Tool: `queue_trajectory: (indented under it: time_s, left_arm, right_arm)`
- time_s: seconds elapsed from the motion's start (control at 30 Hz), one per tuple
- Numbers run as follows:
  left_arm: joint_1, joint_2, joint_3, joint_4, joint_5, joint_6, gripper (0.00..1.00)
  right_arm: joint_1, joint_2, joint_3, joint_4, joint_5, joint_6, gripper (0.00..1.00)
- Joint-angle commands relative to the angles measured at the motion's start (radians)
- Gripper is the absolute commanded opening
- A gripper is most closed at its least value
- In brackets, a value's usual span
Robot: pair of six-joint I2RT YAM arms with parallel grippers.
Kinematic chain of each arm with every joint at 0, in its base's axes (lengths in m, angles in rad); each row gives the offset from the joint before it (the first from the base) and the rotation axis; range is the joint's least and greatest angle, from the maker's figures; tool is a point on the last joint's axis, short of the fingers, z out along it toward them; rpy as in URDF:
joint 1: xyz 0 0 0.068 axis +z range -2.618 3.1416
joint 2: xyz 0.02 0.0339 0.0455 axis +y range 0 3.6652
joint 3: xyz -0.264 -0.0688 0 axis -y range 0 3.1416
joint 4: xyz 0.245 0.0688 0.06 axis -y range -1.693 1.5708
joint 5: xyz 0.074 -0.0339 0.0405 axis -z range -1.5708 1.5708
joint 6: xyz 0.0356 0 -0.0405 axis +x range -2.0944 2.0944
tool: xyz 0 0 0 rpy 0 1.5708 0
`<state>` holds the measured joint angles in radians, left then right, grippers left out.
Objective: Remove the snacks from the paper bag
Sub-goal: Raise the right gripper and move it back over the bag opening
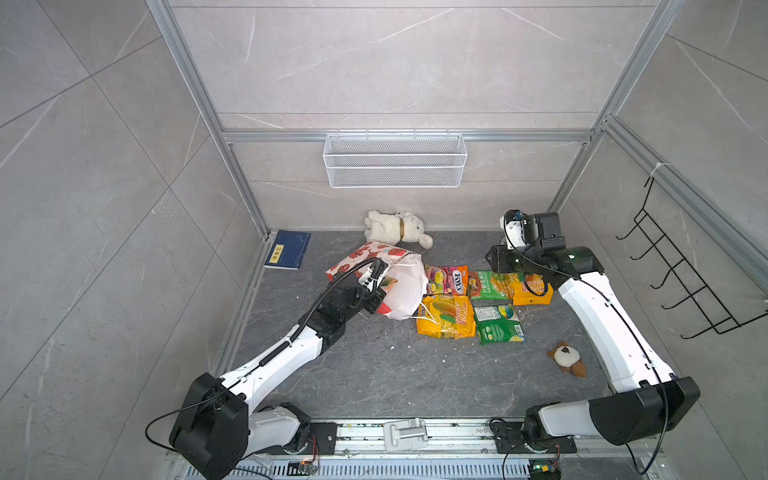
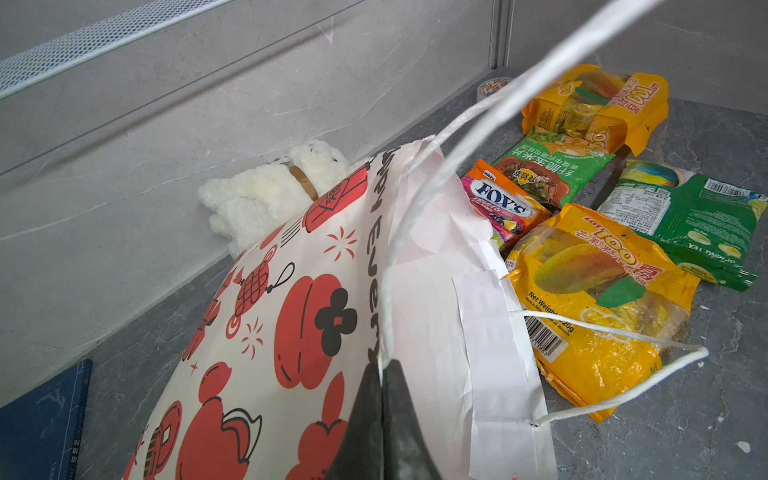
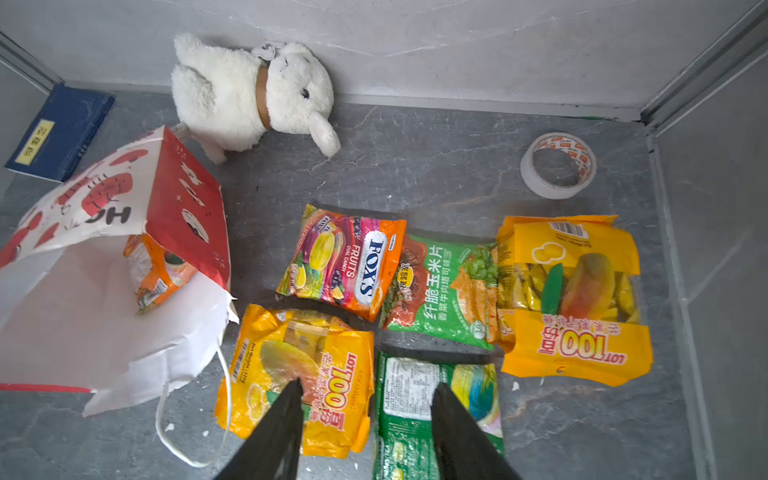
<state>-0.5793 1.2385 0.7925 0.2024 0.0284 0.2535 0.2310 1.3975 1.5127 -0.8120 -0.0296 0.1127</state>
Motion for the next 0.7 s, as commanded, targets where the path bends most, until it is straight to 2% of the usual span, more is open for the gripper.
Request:
queue_trajectory:
  time_s: [0.0,0.1,0.23,0.37,0.67]
  left_arm:
    - [0.000,0.004,0.014,0.008,0.009,0.000,0.00]
    - [0.002,0.005,0.017,-0.007,0.009,0.000,0.00]
    - [0.001,0.001,0.011,-0.014,0.012,0.003,0.00]
    - [0.001,0.002,0.011,-0.017,0.019,-0.002,0.00]
    - [0.001,0.008,0.005,-0.020,0.023,-0.006,0.00]
  right_arm:
    - [0.091,-0.031,-0.099,0.053,0.076,0.077,0.54]
    - [0.175,-0.136,-0.240,0.161,0.215,0.043,0.60]
    - [0.199,-0.240,-0.374,0.283,0.122,0.024,0.71]
    - [0.219,-0.243,-0.400,0.301,-0.021,0.028,0.66]
    - [0.403,-0.165,-0.383,0.241,0.079,-0.045,0.61]
